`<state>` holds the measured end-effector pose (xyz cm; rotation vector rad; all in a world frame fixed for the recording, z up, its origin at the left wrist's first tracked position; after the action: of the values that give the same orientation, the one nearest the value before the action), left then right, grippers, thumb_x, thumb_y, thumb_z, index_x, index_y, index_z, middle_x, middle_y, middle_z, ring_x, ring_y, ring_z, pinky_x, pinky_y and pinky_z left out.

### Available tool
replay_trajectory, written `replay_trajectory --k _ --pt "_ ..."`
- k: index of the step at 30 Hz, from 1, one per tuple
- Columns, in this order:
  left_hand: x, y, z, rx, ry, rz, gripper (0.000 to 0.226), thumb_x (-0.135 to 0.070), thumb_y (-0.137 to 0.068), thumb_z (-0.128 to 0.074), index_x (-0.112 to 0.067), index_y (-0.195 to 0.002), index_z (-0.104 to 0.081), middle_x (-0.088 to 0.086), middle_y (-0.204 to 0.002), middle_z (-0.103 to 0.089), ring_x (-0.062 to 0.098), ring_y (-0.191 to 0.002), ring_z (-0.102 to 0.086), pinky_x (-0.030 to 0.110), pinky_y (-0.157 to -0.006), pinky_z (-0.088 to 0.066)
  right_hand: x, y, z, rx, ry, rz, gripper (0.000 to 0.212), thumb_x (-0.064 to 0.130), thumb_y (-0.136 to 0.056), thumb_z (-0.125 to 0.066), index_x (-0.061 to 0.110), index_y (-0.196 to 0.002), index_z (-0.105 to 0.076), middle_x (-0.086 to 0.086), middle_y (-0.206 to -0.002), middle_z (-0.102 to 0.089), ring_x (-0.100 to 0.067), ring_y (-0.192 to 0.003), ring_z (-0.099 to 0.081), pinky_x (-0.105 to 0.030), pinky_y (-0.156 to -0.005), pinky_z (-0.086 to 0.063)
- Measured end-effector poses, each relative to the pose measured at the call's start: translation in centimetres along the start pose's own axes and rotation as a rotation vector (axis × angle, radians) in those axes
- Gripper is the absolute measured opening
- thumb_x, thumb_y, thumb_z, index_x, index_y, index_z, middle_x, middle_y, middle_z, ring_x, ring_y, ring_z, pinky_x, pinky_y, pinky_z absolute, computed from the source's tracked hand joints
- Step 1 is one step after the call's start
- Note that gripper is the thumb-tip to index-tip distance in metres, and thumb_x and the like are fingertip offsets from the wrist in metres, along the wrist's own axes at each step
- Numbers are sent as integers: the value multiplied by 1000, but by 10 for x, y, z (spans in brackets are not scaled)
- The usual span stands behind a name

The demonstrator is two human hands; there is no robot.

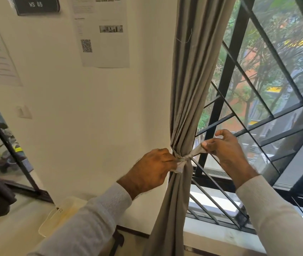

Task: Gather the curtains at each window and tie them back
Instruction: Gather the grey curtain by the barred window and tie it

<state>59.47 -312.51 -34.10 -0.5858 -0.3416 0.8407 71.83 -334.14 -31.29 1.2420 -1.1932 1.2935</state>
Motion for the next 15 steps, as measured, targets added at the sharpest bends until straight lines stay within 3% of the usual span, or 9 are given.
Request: replay_trajectory --k 5,8,11,15 --pt "4 10 -5 17 -11 38 18 -3 -94 -66 -13 -104 -77 1 -100 -72 25 -90 -60 41 -79 -52 -15 -8 -3 -39 -17 -35 56 -11 -85 -76 5 -131 -49 -21 -89 -71 -37 -87 -70 -50 -89 -59" --pt "3 14 -11 17 -33 56 16 -3 -93 -63 -12 -101 -74 2 -98 -69 23 -90 -56 41 -76 -50 -28 -6 -8 5 52 -24 41 -4 -88 -78 8 -120 -55 -27 -103 -70 -43 -96 -74 -53 -91 -62" --pt "1 15 -17 -9 -30 78 12 -5 -94 -65 -12 -102 -71 5 -99 -65 24 -89 -54 41 -75 -49 -34 3 -13 66 104 44 25 2 -92 -77 6 -110 -60 -29 -101 -72 -42 -97 -75 -50 -88 -63" --pt "1 9 -19 -59 -43 57 14 -10 -91 -70 -11 -104 -72 6 -101 -66 26 -89 -56 40 -71 -51 -43 12 -11 49 142 61 23 11 -94 -78 13 -112 -65 -17 -99 -77 -33 -96 -77 -47 -88 -62"
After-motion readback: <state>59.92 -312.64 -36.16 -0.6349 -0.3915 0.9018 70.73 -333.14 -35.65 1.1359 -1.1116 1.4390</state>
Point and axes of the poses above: each hand's wrist, its own y-axis away from the middle knuckle, its own z-axis out of the back of the hand, x = y × z, the point moved 5 cm from there along -y, towards the middle knuckle
